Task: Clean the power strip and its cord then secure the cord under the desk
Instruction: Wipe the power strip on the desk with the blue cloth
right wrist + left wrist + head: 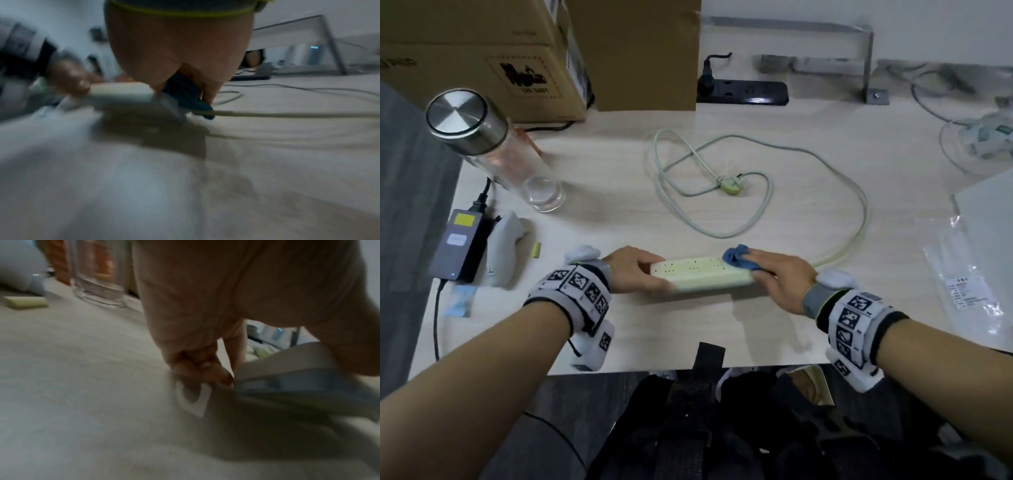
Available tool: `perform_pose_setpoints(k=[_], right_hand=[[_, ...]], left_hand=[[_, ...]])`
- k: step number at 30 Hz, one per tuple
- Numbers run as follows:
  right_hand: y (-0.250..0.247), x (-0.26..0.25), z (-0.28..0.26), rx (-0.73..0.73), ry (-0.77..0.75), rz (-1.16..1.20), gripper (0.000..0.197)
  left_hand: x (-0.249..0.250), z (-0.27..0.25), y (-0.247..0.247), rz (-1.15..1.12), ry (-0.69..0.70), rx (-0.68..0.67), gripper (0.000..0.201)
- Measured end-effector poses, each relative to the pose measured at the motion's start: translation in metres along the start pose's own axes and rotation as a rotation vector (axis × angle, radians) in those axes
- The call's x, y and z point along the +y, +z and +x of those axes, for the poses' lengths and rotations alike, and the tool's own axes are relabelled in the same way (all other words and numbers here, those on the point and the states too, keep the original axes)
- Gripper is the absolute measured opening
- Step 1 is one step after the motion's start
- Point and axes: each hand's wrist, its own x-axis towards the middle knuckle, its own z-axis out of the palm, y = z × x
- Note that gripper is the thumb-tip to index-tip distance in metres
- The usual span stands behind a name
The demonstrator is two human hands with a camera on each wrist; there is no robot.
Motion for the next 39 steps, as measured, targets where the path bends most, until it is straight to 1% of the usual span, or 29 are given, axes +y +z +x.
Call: perform_pose_setpoints(k=[2,4,5,6,8,10,11,12,13,15,16,17,19,20,21,22,23,24,26,27,29,30,31,33,34,35,37,38,39], right_hand=[[-0.012,-0.008,0.01,-0.029,0.16,0.036,0.032],[-0.019,-0.012,0.021,-0.059,0.235,0.028,0.027],[-0.021,-0.013,0.027,-0.071,0.251,0.028,0.027],[-0.023,-0.013,0.031,-0.083,0.269,0.027,0.028],[-0.024,-0.013,0.035,-0.078,0.295,0.031,0.028],[-0.022,-0.013,0.034,0.0,0.291,0.09,0.027],[-0.019,-0.018,0.032,0.063,0.233,0.114,0.029],[-0.015,-0.024,0.028,0.134,0.124,0.097,0.031],[-0.008,-0.029,0.024,0.18,-0.011,0.027,0.033],[0.017,-0.044,0.016,0.167,-0.263,-0.281,0.038],[0.031,-0.052,0.017,0.127,-0.326,-0.381,0.043],[0.043,-0.059,0.022,0.079,-0.36,-0.42,0.046],[0.055,-0.081,0.039,0.038,-0.463,-0.384,0.044],[0.059,-0.092,0.049,0.026,-0.512,-0.331,0.048],[0.061,-0.1,0.058,0.044,-0.54,-0.262,0.053],[0.057,-0.103,0.065,0.07,-0.525,-0.198,0.053],[0.05,-0.101,0.067,0.09,-0.509,-0.147,0.047],[0.04,-0.094,0.064,0.1,-0.493,-0.133,0.038],[0.021,-0.059,0.049,0.142,-0.455,-0.121,0.021],[0.008,-0.039,0.04,0.178,-0.431,-0.134,0.019],[-0.017,-0.01,0.024,0.197,-0.38,-0.172,0.023],[-0.025,-0.005,0.019,0.178,-0.384,-0.207,0.018],[-0.025,-0.006,0.019,0.17,-0.416,-0.241,0.014],[-0.012,-0.024,0.026,0.15,-0.474,-0.275,0.033],[0.0,-0.038,0.033,0.139,-0.476,-0.266,0.038],[0.016,-0.052,0.042,0.144,-0.498,-0.258,0.04],[0.042,-0.081,0.059,0.105,-0.517,-0.246,0.041],[0.049,-0.092,0.066,0.067,-0.512,-0.244,0.042],[0.05,-0.097,0.069,0.052,-0.516,-0.239,0.041]], left_hand=[[0.002,-0.001,-0.007,-0.02,-0.07,0.067,0.048],[0.003,-0.001,-0.004,0.038,-0.099,0.229,0.044],[0.003,-0.002,-0.001,0.071,-0.065,0.327,0.045],[0.003,-0.004,0.003,0.089,0.002,0.402,0.048],[0.003,-0.009,0.012,0.125,0.146,0.438,0.055],[0.003,-0.012,0.019,0.18,0.177,0.435,0.046],[0.004,-0.013,0.021,0.185,0.163,0.453,0.038],[0.005,-0.013,0.022,0.17,0.149,0.472,0.032],[0.006,-0.013,0.023,0.149,0.138,0.483,0.028],[0.005,-0.014,0.026,0.12,0.13,0.483,0.026],[0.005,-0.014,0.026,0.11,0.127,0.481,0.026],[0.006,-0.014,0.026,0.104,0.122,0.475,0.025],[0.007,-0.014,0.025,0.107,0.1,0.459,0.02],[0.007,-0.014,0.022,0.118,0.08,0.451,0.018],[0.008,-0.014,0.021,0.131,0.065,0.44,0.016],[0.008,-0.013,0.02,0.136,0.064,0.438,0.014],[0.007,-0.013,0.019,0.133,0.076,0.442,0.013],[0.005,-0.012,0.019,0.126,0.088,0.448,0.014],[0.001,-0.01,0.02,0.121,0.1,0.451,0.022],[0.001,-0.01,0.021,0.122,0.109,0.454,0.025],[0.0,-0.009,0.024,0.113,0.121,0.467,0.025],[0.001,-0.009,0.024,0.105,0.129,0.475,0.024],[0.001,-0.008,0.025,0.102,0.135,0.482,0.024],[0.001,-0.007,0.026,0.107,0.14,0.485,0.024],[0.002,-0.007,0.026,0.109,0.14,0.484,0.023],[0.002,-0.008,0.026,0.11,0.14,0.484,0.022],[0.001,-0.008,0.025,0.112,0.114,0.476,0.013],[0.001,-0.008,0.024,0.112,0.099,0.475,0.011],[0.001,-0.007,0.024,0.122,0.094,0.476,0.014]])
